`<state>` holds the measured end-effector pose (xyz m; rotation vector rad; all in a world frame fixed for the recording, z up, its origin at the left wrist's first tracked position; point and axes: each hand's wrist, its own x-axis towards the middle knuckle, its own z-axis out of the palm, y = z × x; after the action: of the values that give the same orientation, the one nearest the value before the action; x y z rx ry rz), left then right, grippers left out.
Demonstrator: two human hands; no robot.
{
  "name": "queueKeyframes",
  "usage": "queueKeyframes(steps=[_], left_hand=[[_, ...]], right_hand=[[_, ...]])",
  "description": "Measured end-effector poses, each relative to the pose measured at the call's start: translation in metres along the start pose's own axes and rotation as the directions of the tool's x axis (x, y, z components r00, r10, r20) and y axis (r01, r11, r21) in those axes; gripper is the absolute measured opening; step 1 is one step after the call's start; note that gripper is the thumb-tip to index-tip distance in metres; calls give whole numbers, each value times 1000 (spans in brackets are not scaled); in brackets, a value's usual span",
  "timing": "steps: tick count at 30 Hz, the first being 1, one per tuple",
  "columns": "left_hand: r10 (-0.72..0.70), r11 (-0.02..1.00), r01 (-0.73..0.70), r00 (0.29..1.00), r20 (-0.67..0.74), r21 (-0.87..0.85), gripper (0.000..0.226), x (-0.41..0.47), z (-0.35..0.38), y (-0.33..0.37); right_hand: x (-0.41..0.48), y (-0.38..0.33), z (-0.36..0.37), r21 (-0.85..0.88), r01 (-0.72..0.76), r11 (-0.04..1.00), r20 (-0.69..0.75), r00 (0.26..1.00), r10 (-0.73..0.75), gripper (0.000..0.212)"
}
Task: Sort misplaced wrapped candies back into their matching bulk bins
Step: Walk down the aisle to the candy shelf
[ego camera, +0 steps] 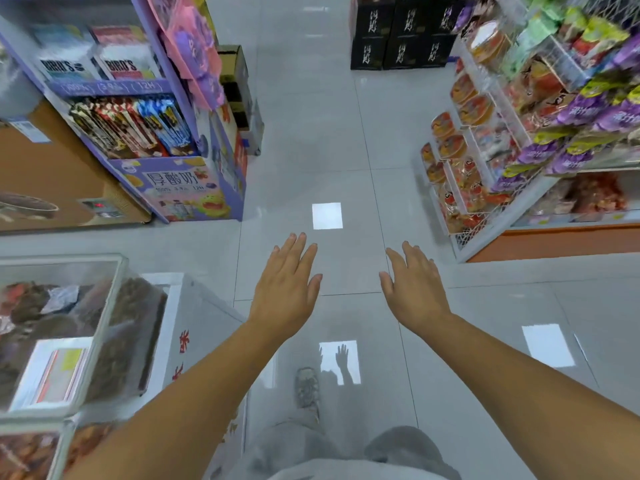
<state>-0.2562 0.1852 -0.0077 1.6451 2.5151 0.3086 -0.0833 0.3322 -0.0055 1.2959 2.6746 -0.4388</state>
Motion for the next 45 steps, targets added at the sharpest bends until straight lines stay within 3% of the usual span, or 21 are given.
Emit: queueKeyframes(steps=[11, 19, 29, 33, 37, 45], left_hand=[[65, 996, -63, 998, 26, -57, 58, 252, -8, -75], [128, 992, -126, 980, 153, -27, 58, 467, 6, -118], [196, 978, -204, 964, 178, 30, 65, 733, -3, -196], [324, 943, -334, 919, 225, 5, 68, 852, 6, -228], [474, 863, -504, 821, 319, 16, 62, 969, -1, -242], [631, 732, -681, 658, 410, -33, 62, 1195, 19, -212]], right_hand=[[235, -16, -47, 40, -76, 996, -21, 997, 77, 52], [448, 9, -84, 14, -76, 997, 87, 993, 75, 53], [699, 17, -140, -5, -128, 992, 130, 983, 128, 54], [795, 16, -151, 30, -262, 965, 143, 956, 255, 53], [878, 19, -166, 89, -380, 921, 180, 915, 360, 53], [1030, 63, -198, 206, -543, 814, 204, 838, 507, 54]])
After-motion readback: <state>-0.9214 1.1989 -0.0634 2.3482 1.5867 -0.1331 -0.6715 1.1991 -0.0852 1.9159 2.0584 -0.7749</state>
